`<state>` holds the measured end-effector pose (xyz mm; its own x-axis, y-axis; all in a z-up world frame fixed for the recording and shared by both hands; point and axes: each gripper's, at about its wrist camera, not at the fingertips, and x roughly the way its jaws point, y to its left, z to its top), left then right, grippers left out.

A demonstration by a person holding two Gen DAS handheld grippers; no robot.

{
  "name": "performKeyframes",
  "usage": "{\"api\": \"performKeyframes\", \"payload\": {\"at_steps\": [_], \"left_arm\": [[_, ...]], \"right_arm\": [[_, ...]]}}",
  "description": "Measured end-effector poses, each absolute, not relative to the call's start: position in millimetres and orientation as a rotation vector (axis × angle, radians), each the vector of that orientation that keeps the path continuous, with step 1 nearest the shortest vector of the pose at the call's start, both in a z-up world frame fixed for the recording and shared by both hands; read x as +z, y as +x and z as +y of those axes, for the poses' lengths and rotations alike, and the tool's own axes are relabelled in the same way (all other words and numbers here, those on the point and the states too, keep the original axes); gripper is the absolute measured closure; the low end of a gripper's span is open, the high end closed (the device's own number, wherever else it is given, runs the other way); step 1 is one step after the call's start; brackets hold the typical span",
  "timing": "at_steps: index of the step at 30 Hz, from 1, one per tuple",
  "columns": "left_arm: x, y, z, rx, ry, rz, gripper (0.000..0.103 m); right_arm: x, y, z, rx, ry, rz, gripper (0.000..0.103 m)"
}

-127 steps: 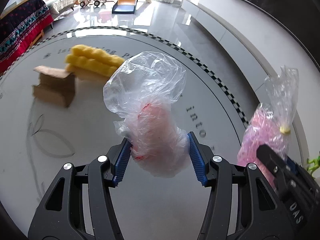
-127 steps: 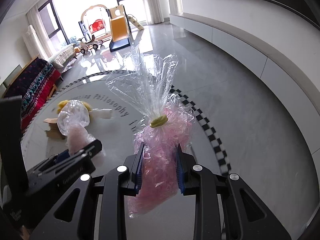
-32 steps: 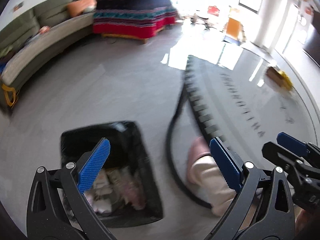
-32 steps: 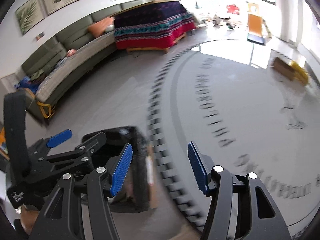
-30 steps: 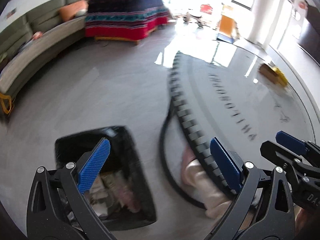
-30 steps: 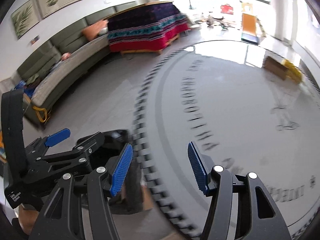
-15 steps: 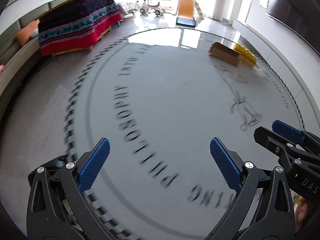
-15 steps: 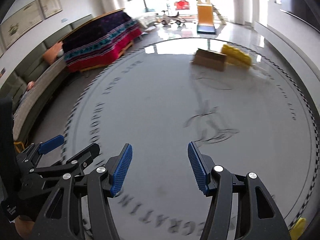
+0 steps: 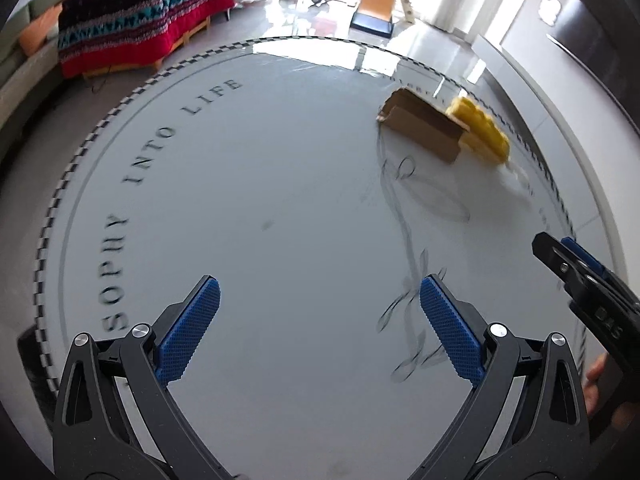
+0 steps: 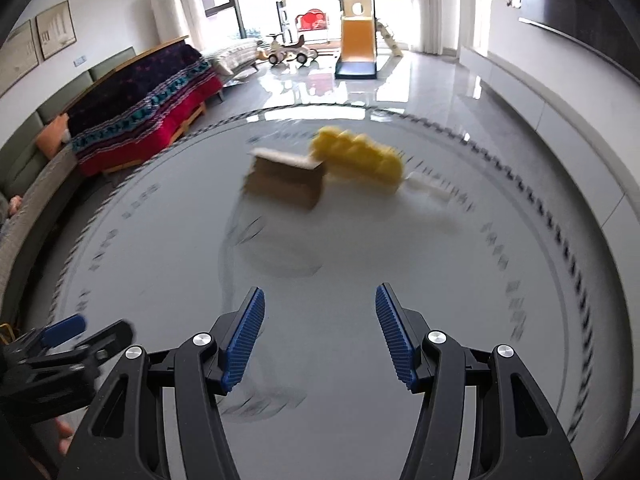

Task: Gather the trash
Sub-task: 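Grasp the yellow sponge with the right gripper while the left grasps the cardboard piece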

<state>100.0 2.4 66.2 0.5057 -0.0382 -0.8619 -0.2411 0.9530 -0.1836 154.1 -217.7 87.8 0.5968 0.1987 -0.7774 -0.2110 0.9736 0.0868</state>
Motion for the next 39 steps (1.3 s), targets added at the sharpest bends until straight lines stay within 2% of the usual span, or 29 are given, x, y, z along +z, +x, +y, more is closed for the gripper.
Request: {"api": "performKeyframes", "payload": {"at_steps": [8,16,21,28,30,32,39], "left_arm": [[66.6,159.6,-29.0,0.116,-0.255,1.04,0.006],[62.2,221.4,-35.6,0.164,-0.337,1.057,0.006],[55.1,245.2,-32.4,0.234,-0.423,1.084,0.006],[48.5,278.7,-37.1,0.28,-0.502,1.091,0.006],[47.3,286.7,-42.3,0.289,-0.509,1.095,0.006],[46.3,289.5,-46.8,0.292,-0.539,1.101,0.006],[38.5,305.3,-68.6,0.363,-0.626,1.097,0.006]], "right_arm": [[68.5,235.0,-227.3,0.211,-0.063,0.923,0.044],[58.9,287.9,-209.8,0.204,-0.303,0.869,0.044],[55.0,307.5,-195.6,0.259,-0.421,0.817,0.032],[44.5,322.8,-192.4,0.333,-0.445,0.863,0.032],[41.1,324.9,-199.5,0.413,-0.371,0.909,0.055],[43.9,323.6,-200.9,0.414,-0.35,0.903,0.061],[61.8,307.1,-246.7,0.304,-0.258,0.855,0.064]]}}
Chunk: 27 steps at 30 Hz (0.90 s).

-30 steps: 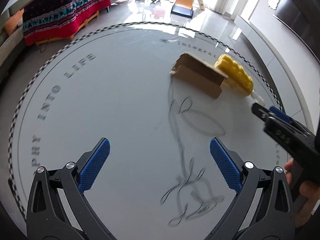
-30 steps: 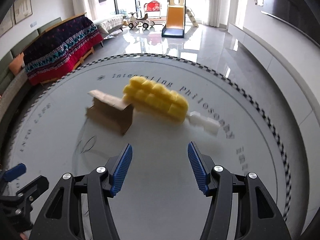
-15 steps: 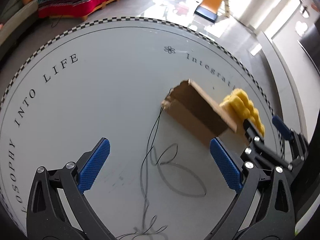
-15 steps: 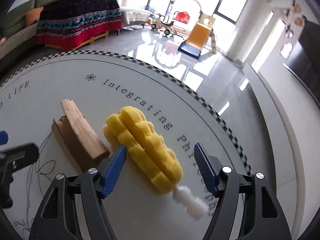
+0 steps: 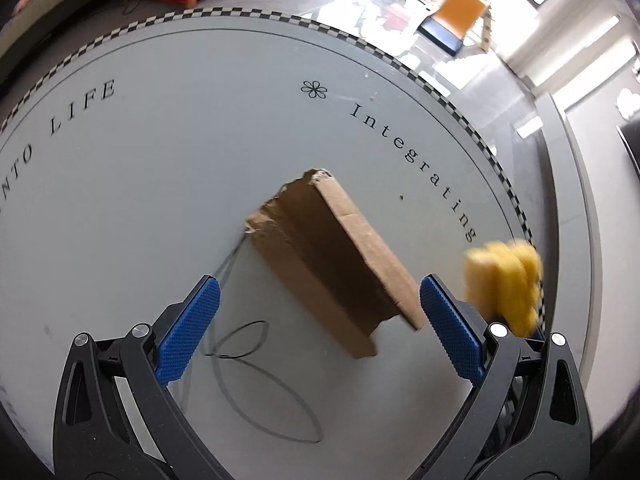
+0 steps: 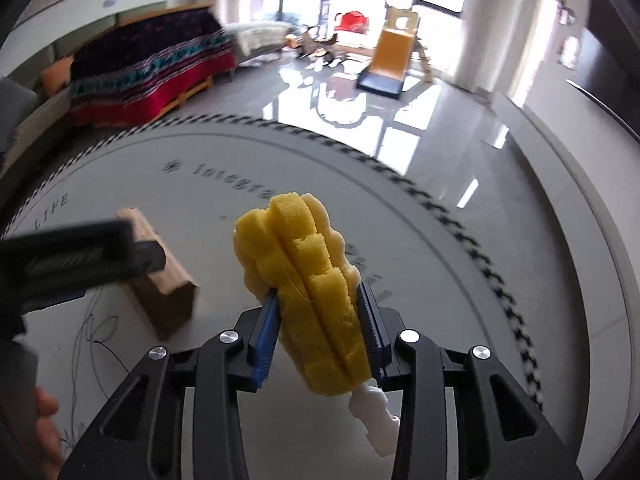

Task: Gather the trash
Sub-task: 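Grasp the yellow sponge with the right gripper while the left grasps the cardboard piece, then carry the cardboard piece and sponge to the black bin and open both grippers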

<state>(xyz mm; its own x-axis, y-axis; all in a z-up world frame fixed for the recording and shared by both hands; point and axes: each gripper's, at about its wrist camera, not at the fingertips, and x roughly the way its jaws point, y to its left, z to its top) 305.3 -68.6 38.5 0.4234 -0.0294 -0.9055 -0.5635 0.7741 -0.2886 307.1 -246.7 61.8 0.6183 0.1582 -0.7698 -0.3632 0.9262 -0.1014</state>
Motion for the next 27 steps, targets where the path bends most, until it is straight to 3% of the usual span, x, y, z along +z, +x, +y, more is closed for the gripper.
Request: {"api": "performKeyframes", "payload": {"at_steps": [10,13,15,16,18,27], "left_arm": [[23.2,329.3,-88.9,0.46,-0.581,1.146,0.007],[25.4,331.4,-94.7,0.417,-0.5,1.146,0.023],[29.3,330.4,-96.7,0.343,-0.457,1.132,0.048],[29.8,329.7,-96.3,0.301,-0.46,1.133,0.051],[32.8,326.1,-96.6,0.228,-0.451,1.131,0.071],[46.5,277.6,-106.8,0.046,-0.29,1.113,0.075]], "right_arm": [[67.4,291.6,-287.0,0.294,-0.196,0.846,0.063],[69.3,295.1,-289.8,0.304,-0.14,0.864,0.063],[71.2,295.3,-293.2,0.302,-0.107,0.865,0.063],[71.8,296.1,-291.8,0.299,-0.1,0.864,0.063],[72.8,292.1,-292.0,0.289,-0.083,0.86,0.063],[88.8,271.9,-280.0,0.27,-0.035,0.858,0.063]]}}
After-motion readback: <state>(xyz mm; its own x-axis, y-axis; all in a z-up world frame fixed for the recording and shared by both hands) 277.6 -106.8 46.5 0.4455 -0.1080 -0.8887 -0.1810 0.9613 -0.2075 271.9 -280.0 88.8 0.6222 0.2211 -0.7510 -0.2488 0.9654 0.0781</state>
